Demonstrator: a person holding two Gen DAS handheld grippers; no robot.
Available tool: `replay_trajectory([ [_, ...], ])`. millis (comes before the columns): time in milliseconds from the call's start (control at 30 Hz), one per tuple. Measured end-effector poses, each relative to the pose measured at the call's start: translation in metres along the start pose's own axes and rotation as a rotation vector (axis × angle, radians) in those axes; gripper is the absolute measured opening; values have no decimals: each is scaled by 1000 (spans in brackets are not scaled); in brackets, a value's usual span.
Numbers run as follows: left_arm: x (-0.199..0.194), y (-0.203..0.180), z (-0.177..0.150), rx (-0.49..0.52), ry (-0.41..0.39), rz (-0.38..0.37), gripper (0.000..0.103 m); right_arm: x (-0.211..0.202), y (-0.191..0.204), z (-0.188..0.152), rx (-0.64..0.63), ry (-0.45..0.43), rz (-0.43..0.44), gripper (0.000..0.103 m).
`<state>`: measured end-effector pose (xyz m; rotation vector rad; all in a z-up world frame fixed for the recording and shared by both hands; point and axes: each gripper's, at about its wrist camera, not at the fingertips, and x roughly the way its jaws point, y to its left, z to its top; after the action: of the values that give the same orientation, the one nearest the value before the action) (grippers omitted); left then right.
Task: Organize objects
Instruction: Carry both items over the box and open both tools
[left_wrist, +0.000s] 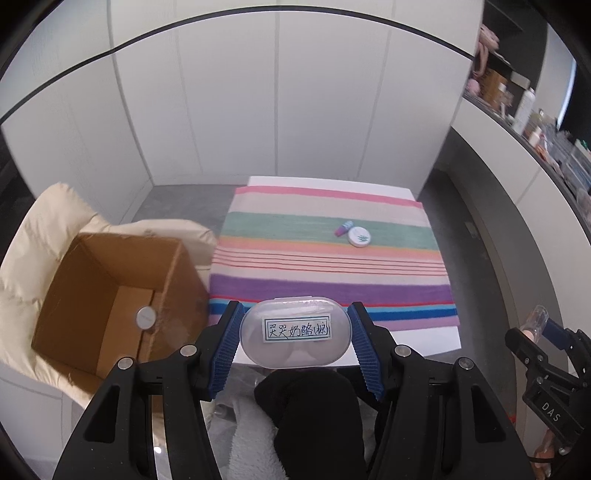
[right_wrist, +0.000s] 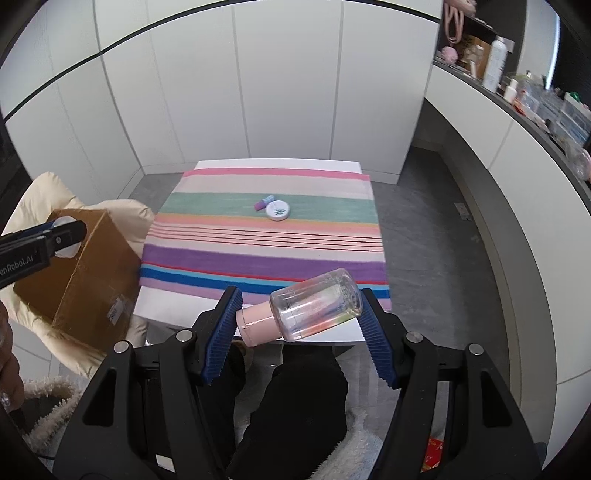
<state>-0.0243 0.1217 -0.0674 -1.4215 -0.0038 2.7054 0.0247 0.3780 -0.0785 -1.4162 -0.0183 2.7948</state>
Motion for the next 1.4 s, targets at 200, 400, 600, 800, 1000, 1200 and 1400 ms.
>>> replay_trajectory([
  [200, -6, 45, -11, -76, 6, 53, 59, 2, 36, 4, -70, -7, 56, 66],
  [400, -18, 102, -26, -159, 7, 126, 59, 11, 94, 9, -159, -6, 143, 66],
  [600, -25, 171, -50, -276, 26, 204, 59, 20, 172, 8, -289, 12, 248, 66],
  [800, -31, 237, -82, -405, 43, 275, 59, 33, 256, -5, -419, 53, 362, 66],
  [1000, -19, 286, -97, -504, 77, 303, 59, 47, 322, -15, -528, 65, 399, 66],
  [1200, 2, 310, -87, -537, 93, 308, 59, 66, 358, -6, -577, 65, 386, 66],
  [1400, 19, 332, -58, -551, 74, 329, 59, 87, 389, 22, -596, 43, 390, 66],
])
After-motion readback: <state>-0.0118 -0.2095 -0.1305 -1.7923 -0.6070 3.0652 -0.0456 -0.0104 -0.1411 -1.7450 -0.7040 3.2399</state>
